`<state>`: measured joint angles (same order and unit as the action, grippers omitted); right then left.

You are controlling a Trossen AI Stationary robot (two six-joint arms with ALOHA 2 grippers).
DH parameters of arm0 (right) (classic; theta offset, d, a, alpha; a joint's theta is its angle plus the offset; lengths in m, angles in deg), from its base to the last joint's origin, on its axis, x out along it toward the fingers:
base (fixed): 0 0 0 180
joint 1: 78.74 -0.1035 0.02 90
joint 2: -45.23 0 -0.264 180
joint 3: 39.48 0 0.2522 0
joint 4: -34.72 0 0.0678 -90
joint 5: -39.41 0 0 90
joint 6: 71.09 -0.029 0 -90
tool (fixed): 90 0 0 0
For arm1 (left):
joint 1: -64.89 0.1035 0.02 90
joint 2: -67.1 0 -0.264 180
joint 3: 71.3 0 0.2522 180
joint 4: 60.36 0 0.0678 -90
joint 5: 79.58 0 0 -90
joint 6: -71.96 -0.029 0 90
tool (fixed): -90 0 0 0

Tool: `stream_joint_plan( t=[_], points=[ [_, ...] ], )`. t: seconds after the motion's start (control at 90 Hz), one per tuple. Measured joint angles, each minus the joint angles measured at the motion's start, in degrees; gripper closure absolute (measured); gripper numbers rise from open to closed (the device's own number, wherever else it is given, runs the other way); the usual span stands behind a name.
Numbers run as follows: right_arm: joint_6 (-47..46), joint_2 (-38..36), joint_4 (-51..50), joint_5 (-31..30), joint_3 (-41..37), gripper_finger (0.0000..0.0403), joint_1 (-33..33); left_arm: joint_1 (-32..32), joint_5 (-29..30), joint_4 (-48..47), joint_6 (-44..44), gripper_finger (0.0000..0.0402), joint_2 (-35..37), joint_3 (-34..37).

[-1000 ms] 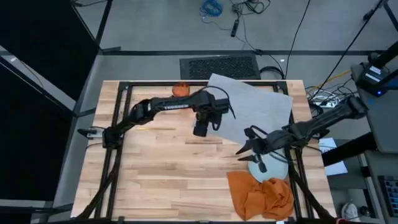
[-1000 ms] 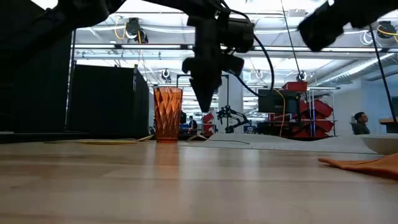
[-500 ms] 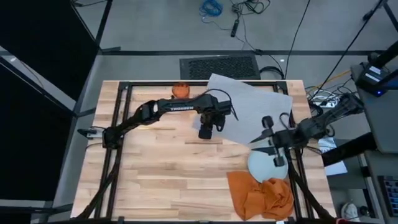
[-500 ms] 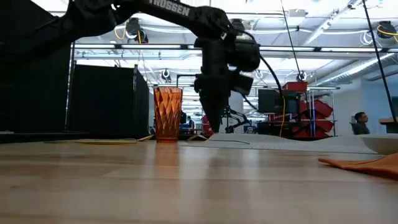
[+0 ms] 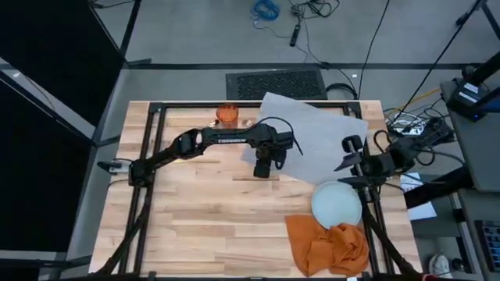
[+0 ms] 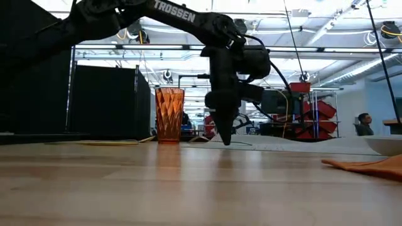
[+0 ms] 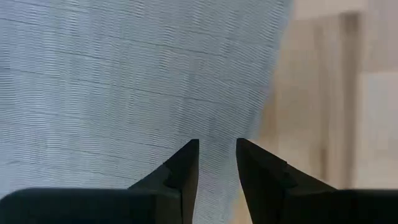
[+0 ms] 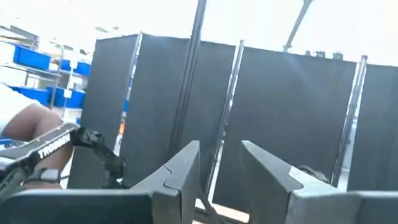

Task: Set table place
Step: Put the gray table mat on the center of the table

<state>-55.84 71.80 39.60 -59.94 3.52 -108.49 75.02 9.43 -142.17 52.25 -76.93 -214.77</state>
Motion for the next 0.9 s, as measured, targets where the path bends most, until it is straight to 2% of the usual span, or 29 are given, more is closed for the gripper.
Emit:
stream_joint_plan(
  t=[0.189,0.6,0.9],
  points=[
    [-0.44,-0.46,0.04,2.46,0.0,0.03,0.0,-0.78,-1.16,1.79,1.4,0.0286,-1.37,0.59],
    [-0.63,-0.42,-1.62,2.23,0.02,0.03,0.02,-1.75,-3.75,-2.19,1.93,0.0246,-1.5,-1.05],
    [-0.8,-0.42,-1.88,2.19,0.02,0.03,0.02,-3.72,-3.68,-1.14,3.24,0.0212,-2.01,-0.65]
  ],
)
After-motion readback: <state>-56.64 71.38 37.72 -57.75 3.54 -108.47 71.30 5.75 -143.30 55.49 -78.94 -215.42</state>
